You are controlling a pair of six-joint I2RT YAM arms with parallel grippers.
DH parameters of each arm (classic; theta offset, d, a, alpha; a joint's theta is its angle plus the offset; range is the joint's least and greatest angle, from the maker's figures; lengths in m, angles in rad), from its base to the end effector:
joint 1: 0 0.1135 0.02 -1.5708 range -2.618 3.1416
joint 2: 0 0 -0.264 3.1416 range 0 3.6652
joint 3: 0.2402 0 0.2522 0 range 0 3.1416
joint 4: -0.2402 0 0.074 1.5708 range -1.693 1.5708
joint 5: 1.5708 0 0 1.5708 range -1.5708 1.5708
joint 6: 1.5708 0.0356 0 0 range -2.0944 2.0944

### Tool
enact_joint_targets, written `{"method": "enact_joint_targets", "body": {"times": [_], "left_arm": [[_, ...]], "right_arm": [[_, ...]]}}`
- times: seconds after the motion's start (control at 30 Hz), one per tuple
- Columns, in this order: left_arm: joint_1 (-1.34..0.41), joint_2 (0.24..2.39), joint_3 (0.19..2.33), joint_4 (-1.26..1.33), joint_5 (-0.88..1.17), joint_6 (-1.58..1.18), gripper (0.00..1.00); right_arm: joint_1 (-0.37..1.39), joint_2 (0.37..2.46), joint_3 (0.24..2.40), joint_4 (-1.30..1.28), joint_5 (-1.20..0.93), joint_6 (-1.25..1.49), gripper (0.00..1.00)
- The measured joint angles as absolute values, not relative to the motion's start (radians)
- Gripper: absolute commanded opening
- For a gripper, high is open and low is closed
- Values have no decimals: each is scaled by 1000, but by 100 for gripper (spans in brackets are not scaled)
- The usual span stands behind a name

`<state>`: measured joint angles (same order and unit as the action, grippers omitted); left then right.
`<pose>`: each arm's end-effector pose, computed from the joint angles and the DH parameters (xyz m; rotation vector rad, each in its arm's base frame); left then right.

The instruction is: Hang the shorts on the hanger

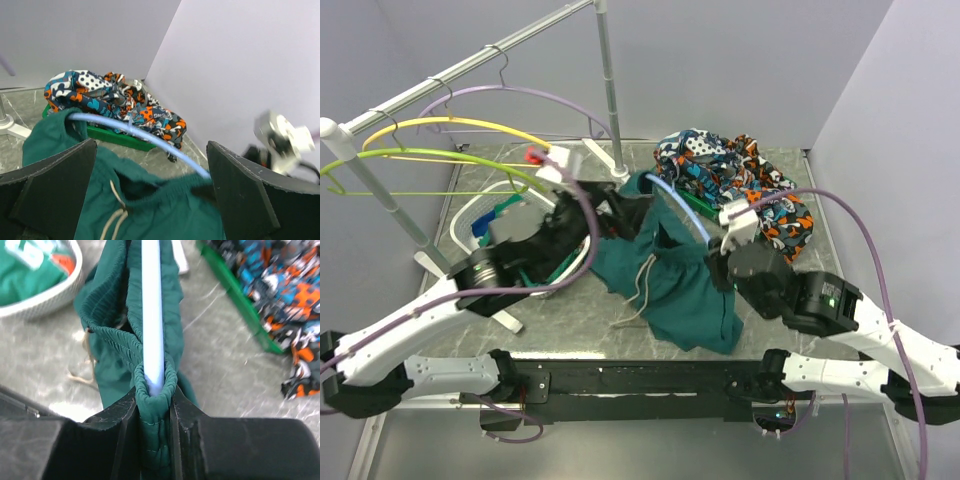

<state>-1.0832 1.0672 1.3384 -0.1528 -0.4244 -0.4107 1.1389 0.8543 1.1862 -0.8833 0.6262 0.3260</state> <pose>0.1152 -0.1859 0.4807 0.1500 1.5215 -0.9018 0.0802 0.1241 0.3952 -0.4552 1.9671 0.2644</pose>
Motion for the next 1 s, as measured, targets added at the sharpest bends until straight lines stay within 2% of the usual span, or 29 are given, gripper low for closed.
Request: {"method": "enact_joint_targets", "body": {"times": [0.23,0.53,0.77,1.0], "left_arm": [[-1083,947,1261,-176,-432,-433,97],[-1083,889,1186,-231,-434,-443,97],[-1083,814,1147,-251,-432,-438,97],[-1083,755,1082,-261,-431,-432,97]], "right_arm": [[871,959,1290,-743,479,159,0],[620,1150,1438,-566,220,-12,0],[516,1308,1612,-500,38,-83,0],[455,1376,1686,-464,-94,-107,0]]}}
